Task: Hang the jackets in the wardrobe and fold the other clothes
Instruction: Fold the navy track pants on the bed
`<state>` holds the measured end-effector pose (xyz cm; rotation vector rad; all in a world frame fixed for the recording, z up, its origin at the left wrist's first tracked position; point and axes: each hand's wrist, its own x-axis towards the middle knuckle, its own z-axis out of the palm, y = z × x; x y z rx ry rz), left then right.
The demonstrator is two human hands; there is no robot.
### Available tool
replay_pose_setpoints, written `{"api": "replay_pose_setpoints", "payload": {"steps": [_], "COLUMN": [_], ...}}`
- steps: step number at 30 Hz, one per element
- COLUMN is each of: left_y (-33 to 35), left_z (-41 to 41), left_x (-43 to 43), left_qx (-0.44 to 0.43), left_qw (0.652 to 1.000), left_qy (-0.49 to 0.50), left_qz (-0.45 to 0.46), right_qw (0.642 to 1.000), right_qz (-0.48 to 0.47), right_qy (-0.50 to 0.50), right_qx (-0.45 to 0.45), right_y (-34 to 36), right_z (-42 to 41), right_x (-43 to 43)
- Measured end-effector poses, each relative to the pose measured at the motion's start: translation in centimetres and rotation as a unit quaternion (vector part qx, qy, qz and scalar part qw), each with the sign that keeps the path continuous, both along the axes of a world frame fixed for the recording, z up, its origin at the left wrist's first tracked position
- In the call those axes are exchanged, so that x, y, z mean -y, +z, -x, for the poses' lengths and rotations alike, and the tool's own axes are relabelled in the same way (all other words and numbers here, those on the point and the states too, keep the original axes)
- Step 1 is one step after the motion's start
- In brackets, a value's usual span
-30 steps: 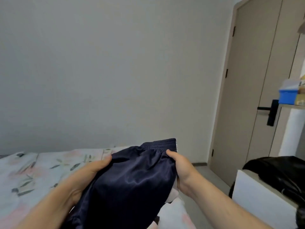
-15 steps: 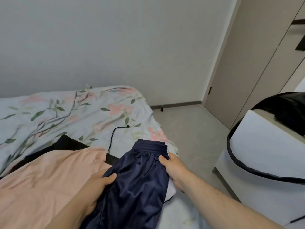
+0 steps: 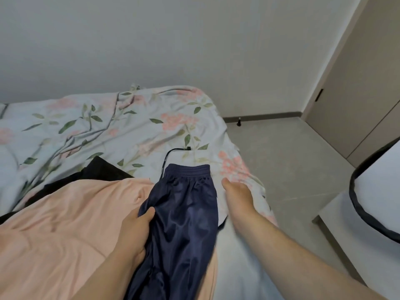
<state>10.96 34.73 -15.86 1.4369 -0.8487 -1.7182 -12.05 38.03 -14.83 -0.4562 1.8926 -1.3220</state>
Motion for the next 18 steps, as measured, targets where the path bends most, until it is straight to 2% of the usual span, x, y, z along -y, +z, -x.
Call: {"api": "replay_pose_setpoints", "payload": {"steps": [2,4,8,10,13,16,18], "left_y": [0.2,0.5,2.5,3.5,3.7,2.1,0.8], "left_z": [-0.3,-0.4,0.3,0.7,2.4,4.7,5.9], "left_x": [0.1,0.2,1.4,3.3,6.0,8.2,9.8], "left_qx": [-0.022,-0.031,-0.04,-0.021,0.093,0.258,0.301], "left_qw": [0.999,0.998,0.987,0.987,0.974,0.932,0.911], "left_qy": [-0.029,-0.062,-0.153,-0.159,-0.206,-0.231,-0.229], "left_qz": [-0.006,0.003,0.004,0.01,0.011,0.105,0.162], "right_qw": [0.999,0.996,0.981,0.968,0.956,0.959,0.95], "right_qz": [-0.028,-0.059,-0.102,-0.117,-0.125,-0.128,-0.142], "right_qy": [-0.008,0.056,0.144,0.169,0.17,0.142,0.141], "right_qx": [0.028,0.035,-0.084,-0.145,-0.206,-0.209,-0.24], "right_y": [-0.9,-1.2,-1.4,-1.9,-2.6,-3.2,-3.5], "right_z": [-1.4,-3.2,-4.4,-4.0,-2.8,-1.4,-0.3], "right_x": [-2.6,-4.1,-3.4,-2.4,-0.7,1.2,2.8]}}
